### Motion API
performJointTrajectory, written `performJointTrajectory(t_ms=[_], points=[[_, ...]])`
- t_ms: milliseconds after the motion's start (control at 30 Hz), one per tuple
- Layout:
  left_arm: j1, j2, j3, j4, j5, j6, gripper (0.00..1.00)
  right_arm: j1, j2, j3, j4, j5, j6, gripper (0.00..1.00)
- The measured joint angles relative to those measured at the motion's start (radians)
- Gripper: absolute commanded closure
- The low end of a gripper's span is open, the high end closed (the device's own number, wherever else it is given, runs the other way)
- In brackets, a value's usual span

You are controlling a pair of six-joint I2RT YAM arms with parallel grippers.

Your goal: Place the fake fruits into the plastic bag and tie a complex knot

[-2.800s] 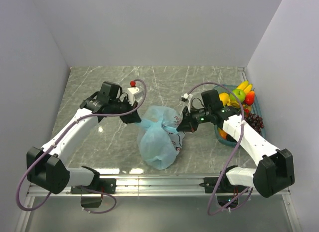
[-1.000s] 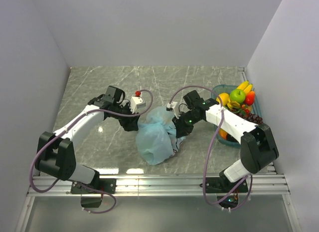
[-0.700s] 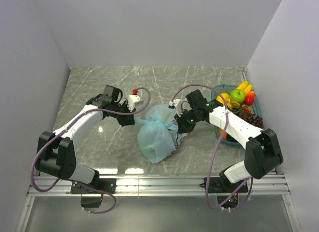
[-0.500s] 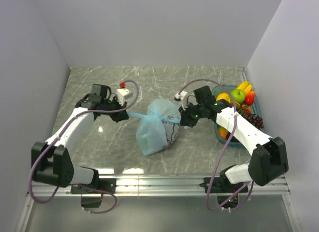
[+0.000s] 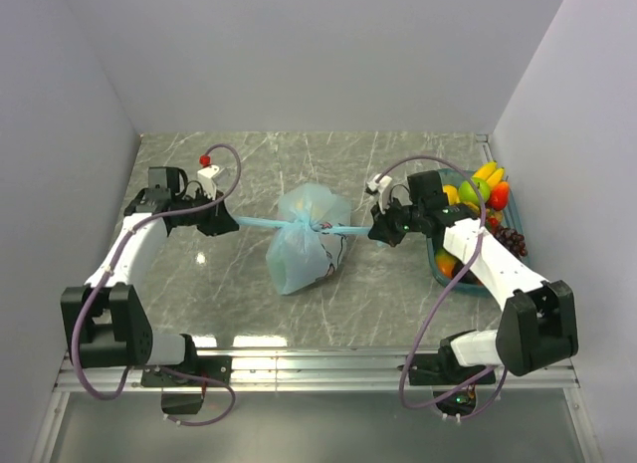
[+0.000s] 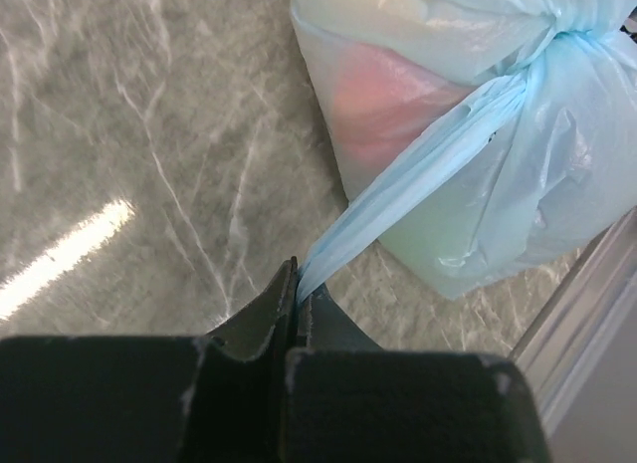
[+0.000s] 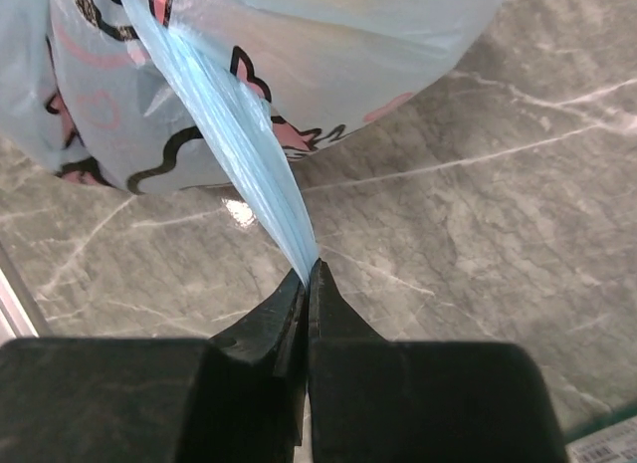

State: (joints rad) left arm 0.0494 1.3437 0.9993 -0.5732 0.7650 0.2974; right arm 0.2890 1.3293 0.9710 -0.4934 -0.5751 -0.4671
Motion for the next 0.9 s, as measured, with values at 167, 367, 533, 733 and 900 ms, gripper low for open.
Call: performJointTrajectory(t_ms=[167, 367, 533, 733, 900], points=[[0.052, 0.054, -0.026, -0.017, 0.054, -0.004, 1.00, -0.030, 0.005, -0.061, 0.057, -0.037, -0.024, 1.00], [0.085, 0.070, -0.046, -0.034, 0.086, 0.002, 1.00, -0.056, 0.018, -0.084, 0.079, -0.075, -0.045, 1.00], [0.091, 0.081, -0.047, -0.034, 0.087, 0.005, 1.00, -0.058, 0.033, -0.087, 0.079, -0.087, -0.046, 1.00], [0.097, 0.089, 0.026, -0.048, 0.089, 0.010, 1.00, -0.065, 0.105, 0.077, 0.001, -0.100, 0.000, 1.00], [0.089, 0.171, 0.216, 0.007, 0.054, -0.021, 1.00, -0.063, 0.227, 0.291, -0.016, -0.086, 0.037, 1.00]])
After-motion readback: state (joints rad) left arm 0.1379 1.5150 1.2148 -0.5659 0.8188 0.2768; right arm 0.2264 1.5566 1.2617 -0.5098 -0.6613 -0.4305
